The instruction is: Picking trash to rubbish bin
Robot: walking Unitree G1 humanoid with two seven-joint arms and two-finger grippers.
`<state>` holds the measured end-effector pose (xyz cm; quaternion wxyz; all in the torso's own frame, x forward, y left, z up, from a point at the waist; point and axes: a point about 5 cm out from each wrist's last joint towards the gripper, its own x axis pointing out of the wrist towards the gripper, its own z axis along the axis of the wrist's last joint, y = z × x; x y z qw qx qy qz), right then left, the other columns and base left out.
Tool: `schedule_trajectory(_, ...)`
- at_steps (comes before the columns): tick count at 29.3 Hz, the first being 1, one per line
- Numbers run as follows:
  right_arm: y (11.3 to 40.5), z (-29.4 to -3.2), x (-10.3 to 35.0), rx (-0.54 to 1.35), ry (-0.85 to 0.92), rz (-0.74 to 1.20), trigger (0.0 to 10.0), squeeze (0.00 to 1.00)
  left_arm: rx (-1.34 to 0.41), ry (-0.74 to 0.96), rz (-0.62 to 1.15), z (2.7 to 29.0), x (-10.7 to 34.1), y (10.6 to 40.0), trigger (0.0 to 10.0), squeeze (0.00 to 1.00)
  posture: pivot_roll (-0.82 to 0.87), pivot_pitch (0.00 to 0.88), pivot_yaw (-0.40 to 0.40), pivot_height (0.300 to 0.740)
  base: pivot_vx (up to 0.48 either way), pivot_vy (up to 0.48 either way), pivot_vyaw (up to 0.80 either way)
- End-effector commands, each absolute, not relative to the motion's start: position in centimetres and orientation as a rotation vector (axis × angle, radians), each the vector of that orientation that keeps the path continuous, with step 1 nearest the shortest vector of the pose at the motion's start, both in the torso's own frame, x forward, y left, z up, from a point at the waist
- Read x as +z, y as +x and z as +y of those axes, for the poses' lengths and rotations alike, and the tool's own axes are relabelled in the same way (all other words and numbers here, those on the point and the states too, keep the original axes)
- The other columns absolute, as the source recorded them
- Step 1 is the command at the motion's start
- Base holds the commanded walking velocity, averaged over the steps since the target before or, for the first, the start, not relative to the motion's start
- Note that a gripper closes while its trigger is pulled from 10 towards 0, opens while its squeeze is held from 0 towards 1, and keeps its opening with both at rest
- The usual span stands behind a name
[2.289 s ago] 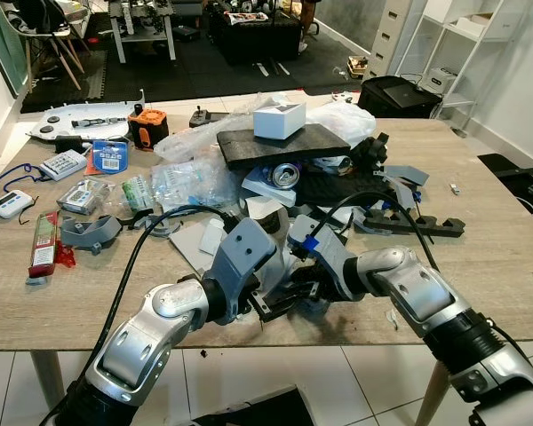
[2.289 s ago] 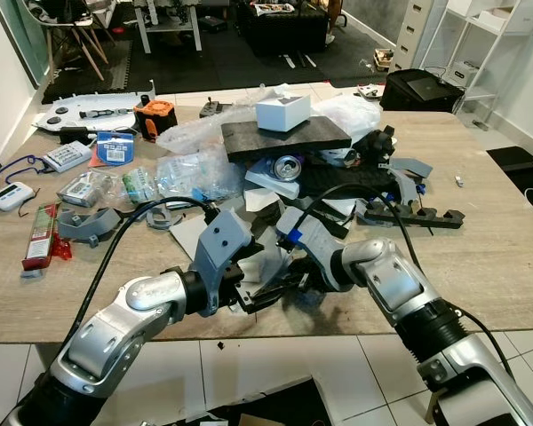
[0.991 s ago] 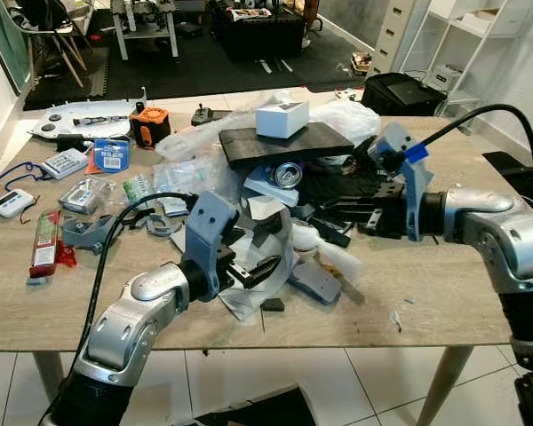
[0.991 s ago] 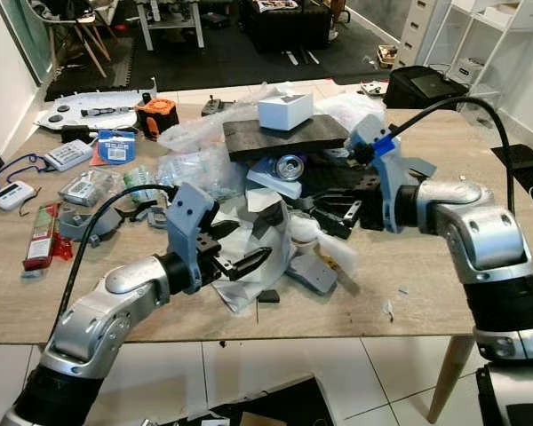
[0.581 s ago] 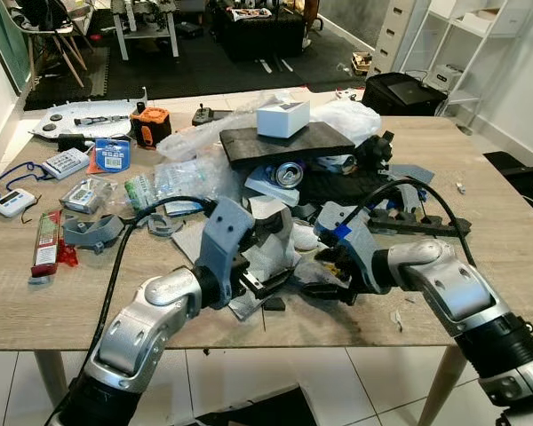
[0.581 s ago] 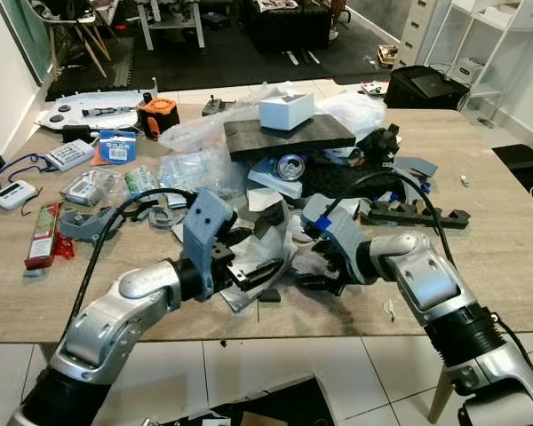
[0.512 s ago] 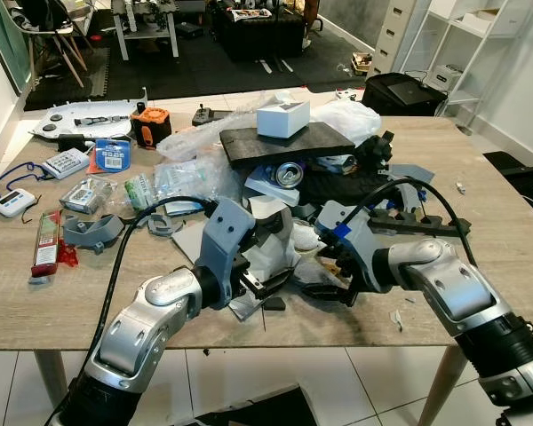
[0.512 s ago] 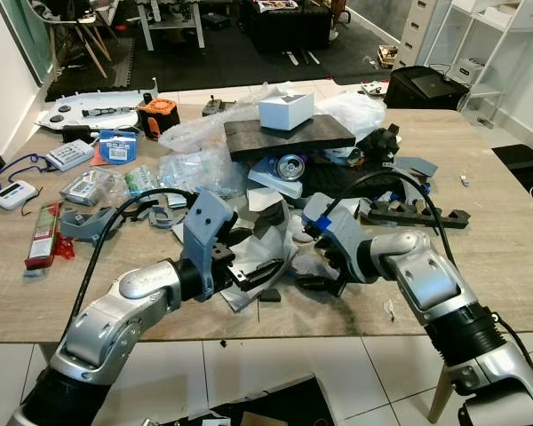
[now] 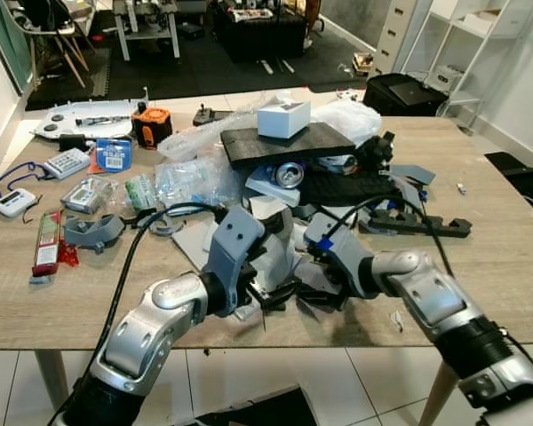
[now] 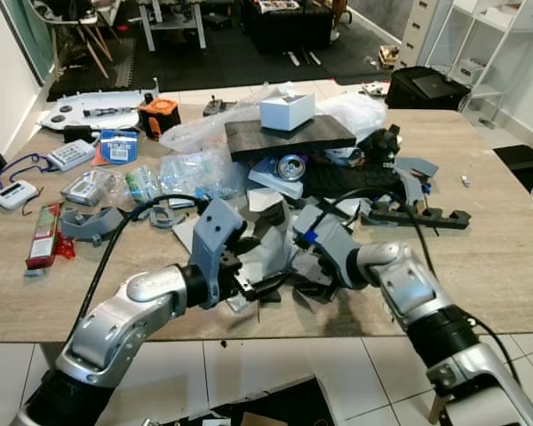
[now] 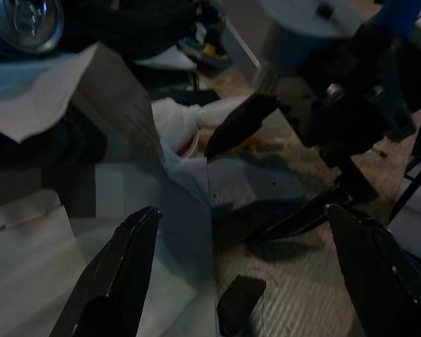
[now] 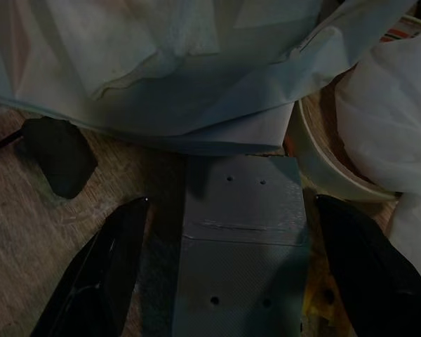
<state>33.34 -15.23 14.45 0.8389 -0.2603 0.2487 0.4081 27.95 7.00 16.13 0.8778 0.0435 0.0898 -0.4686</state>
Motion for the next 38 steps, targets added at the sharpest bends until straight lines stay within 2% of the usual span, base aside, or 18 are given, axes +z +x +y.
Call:
schedule_trajectory(1,33.0,-15.1,13.7,0.885,-0.568,0.573,10.0,0.0,-0.982,0.097,0.207,6.8,15.9,28.0,10.0,0.0,0.2,0.058,0.025,0.74,0.0,0.0,0.0)
schedule_trajectory(7,32.9,-15.1,13.4,0.906,-0.563,0.582,10.0,0.0,-0.983,0.063,0.16,6.7,16.7,28.1,10.0,0.0,0.2,0.054,0.024,0.74,0.0,0.0,0.0)
schedule_trajectory(8,32.9,-15.1,13.4,0.907,-0.556,0.584,9.1,0.0,-0.982,0.04,0.136,6.7,17.1,28.2,10.0,0.0,0.2,0.054,0.024,0.74,0.0,0.0,0.0)
schedule_trajectory(9,32.9,-15.2,13.3,0.908,-0.552,0.586,9.1,0.0,-0.982,0.024,0.121,6.6,17.3,28.2,10.0,0.0,0.2,0.054,0.024,0.74,0.0,0.0,0.0)
schedule_trajectory(10,32.9,-15.2,13.3,0.907,-0.551,0.588,3.3,0.0,-0.989,-0.001,0.106,6.6,17.6,28.2,10.0,0.0,0.2,0.054,0.024,0.74,0.0,0.0,0.0)
schedule_trajectory(12,32.9,-15.3,13.3,0.906,-0.551,0.59,3.3,0.0,-0.994,-0.016,0.097,6.6,17.8,28.1,10.0,0.0,0.2,0.054,0.024,0.74,0.0,0.0,0.0)
schedule_trajectory(13,32.9,-15.3,13.2,0.907,-0.548,0.594,0.0,0.0,-1.002,-0.026,0.094,6.5,18.0,28.1,10.0,0.0,0.2,0.054,0.024,0.74,0.0,0.0,0.0)
schedule_trajectory(28,32.9,-15.9,13.5,0.895,-0.502,0.618,0.0,0.0,-1.024,-0.033,0.099,6.4,18.0,27.9,10.0,0.0,0.2,0.043,0.026,0.74,0.0,0.0,0.0)
schedule_trajectory(31,32.7,-16.2,17.3,1.004,-0.366,0.476,0.0,0.0,-1.031,-0.04,0.092,6.6,18.3,27.8,10.0,0.0,0.2,0.036,0.028,0.74,0.0,0.0,0.0)
schedule_trajectory(33,32.4,-16.4,18.3,1.055,-0.343,0.429,0.0,0.0,-1.036,-0.044,0.09,6.7,18.4,27.7,10.0,0.0,0.2,0.036,0.028,0.74,0.0,0.0,0.0)
schedule_trajectory(35,30.4,-17.2,21.6,1.217,-0.297,0.337,0.0,0.0,-1.058,-0.05,0.083,7.2,18.6,27.0,10.0,0.0,0.19,0.032,0.035,0.74,0.0,0.0,0.0)
schedule_trajectory(38,29.7,-17.6,22.9,1.249,-0.289,0.303,0.0,0.0,-1.063,-0.064,0.079,7.6,18.7,26.7,10.0,0.0,0.18,0.027,0.04,0.74,0.0,0.0,0.0)
